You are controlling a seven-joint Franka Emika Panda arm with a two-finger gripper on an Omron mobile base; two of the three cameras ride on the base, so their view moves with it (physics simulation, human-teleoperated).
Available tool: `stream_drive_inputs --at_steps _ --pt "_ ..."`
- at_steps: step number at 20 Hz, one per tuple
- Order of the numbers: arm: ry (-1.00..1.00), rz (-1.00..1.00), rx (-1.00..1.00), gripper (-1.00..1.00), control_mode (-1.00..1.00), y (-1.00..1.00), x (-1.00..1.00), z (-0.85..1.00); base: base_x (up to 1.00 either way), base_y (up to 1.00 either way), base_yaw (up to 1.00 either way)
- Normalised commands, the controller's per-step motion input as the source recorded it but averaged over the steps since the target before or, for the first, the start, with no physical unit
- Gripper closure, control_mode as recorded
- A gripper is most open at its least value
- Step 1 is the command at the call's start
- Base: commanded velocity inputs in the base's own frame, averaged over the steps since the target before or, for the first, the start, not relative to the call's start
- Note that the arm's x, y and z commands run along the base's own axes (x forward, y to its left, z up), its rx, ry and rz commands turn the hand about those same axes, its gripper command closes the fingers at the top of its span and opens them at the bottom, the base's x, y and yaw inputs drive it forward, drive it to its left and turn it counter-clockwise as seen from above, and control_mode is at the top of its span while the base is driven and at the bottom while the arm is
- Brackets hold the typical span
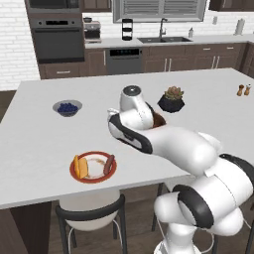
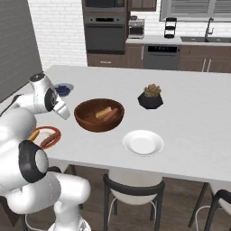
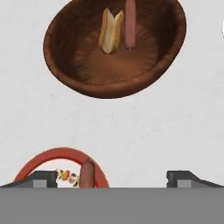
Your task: Place one bun and one sausage from the bowl on each plate.
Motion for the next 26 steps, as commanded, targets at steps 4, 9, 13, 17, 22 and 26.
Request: stream_drive_inputs --at_steps 4,9,13,17,22,26 --pt "0.03 -0.09 0.01 -1.0 -1.0 -0.79 1.0 0.48 0.0 0.0 0.0" --pt "0.01 0.0 0.06 -1.0 -1.0 -0.56 0.93 0.0 0.0 0.0 0.0" --pt "0.0 0.0 0.05 -1.0 -1.0 -0.56 0.56 -0.53 0.0 0.0 0.0" --pt "0.0 0.0 0.07 -1.0 -1.0 -0.53 0.27 -0.58 0.0 0.0 0.0" --pt "0.06 0.0 0.05 -1.0 -1.0 -0.14 0.33 -0.44 0.0 0.0 0.0" --pt "0.11 0.0 0.01 -1.0 -1.0 0.02 0.43 -0.36 0.0 0.0 0.0"
